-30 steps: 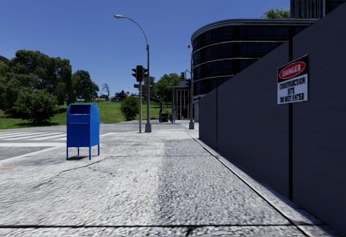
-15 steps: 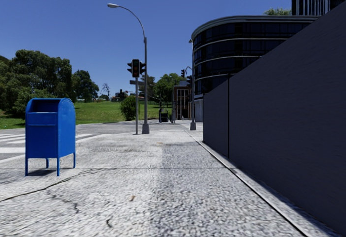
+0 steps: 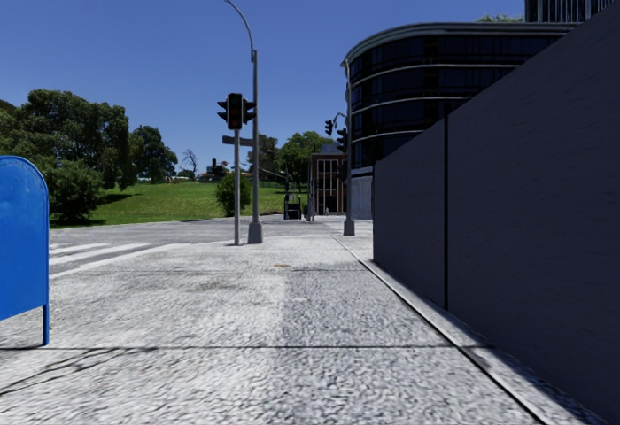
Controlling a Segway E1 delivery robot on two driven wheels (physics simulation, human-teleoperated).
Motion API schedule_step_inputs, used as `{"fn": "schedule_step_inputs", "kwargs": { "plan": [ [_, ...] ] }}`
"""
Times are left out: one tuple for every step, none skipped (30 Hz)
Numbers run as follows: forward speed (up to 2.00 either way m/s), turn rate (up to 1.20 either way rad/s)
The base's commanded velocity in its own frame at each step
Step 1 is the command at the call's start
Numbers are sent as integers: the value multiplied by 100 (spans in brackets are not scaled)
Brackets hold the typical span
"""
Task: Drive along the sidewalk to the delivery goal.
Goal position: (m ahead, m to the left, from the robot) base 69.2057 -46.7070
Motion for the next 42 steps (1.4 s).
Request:
{"fn": "schedule_step_inputs", "kwargs": {
  "plan": [
    [200, 0],
    [200, 0],
    [200, 0],
    [200, 0],
    [200, 0],
    [200, 0],
    [200, 0],
    [200, 0],
    [200, 0],
    [200, 0],
    [200, 0],
    [200, 0],
    [200, 0],
    [200, 0],
    [200, 0],
    [200, 0],
    [200, 0],
    [200, 0],
    [200, 0],
    [200, 0],
    [200, 0],
    [200, 0],
    [200, 0],
    [200, 0],
    [200, 0],
    [200, 0],
    [200, 0],
    [200, 0],
    [200, 0],
    [200, 0],
    [200, 0],
    [200, 0],
    [200, 0],
    [200, 0],
    [200, 0],
    [200, 0],
    [200, 0],
    [200, 0],
    [200, 0],
    [200, 0],
    [200, 0],
    [200, 0]
  ]
}}
